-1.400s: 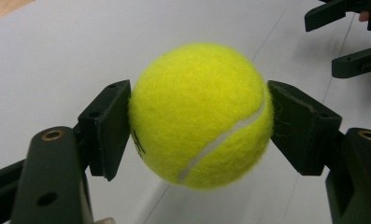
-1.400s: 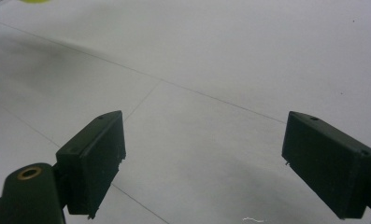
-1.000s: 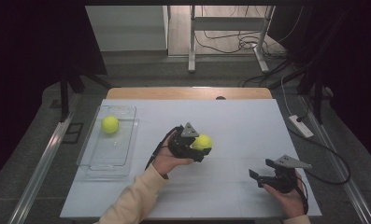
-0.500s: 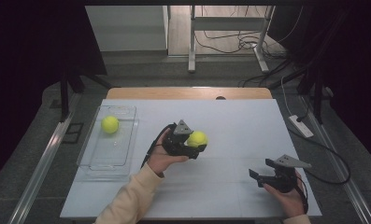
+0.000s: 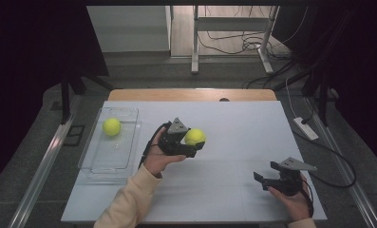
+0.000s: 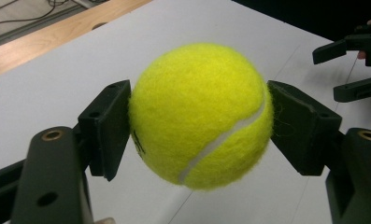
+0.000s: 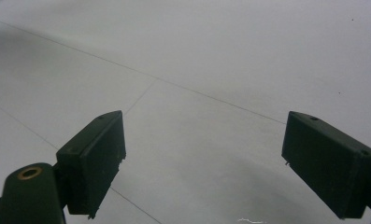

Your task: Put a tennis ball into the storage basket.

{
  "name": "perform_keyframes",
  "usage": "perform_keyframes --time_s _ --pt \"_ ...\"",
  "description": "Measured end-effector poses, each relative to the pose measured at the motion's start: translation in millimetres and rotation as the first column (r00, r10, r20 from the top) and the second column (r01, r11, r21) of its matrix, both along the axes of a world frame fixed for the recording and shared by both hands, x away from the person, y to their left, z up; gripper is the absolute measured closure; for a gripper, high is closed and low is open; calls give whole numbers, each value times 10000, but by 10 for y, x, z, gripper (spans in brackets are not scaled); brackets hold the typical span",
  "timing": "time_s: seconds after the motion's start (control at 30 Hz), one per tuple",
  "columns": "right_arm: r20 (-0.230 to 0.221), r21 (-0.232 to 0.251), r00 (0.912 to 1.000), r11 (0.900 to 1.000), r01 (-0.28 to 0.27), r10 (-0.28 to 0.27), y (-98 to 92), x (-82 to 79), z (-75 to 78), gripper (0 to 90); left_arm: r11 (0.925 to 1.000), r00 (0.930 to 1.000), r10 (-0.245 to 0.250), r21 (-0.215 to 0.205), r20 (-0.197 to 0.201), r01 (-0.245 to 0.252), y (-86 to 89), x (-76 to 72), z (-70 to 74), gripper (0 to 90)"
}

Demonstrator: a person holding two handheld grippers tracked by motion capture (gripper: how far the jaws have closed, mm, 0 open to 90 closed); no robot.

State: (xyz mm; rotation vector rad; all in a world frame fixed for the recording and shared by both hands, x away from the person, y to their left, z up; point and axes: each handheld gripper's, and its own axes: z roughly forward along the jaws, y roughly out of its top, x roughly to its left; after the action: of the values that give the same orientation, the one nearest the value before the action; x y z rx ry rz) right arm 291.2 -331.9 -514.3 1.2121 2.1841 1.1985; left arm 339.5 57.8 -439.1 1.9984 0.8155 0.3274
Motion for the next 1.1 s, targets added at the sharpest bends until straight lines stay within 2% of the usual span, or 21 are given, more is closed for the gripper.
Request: perform_keyframes --time_s 0.57,1.1 --pt "36 -28 10000 10000 -1 1 -2 -5 3 136 9981 9981 527 -352 327 -515 188 -7 128 273" --pt "87 -56 10000 10000 26 -25 -3 -9 8 137 9949 9956 789 -667 503 -755 325 -20 215 274"
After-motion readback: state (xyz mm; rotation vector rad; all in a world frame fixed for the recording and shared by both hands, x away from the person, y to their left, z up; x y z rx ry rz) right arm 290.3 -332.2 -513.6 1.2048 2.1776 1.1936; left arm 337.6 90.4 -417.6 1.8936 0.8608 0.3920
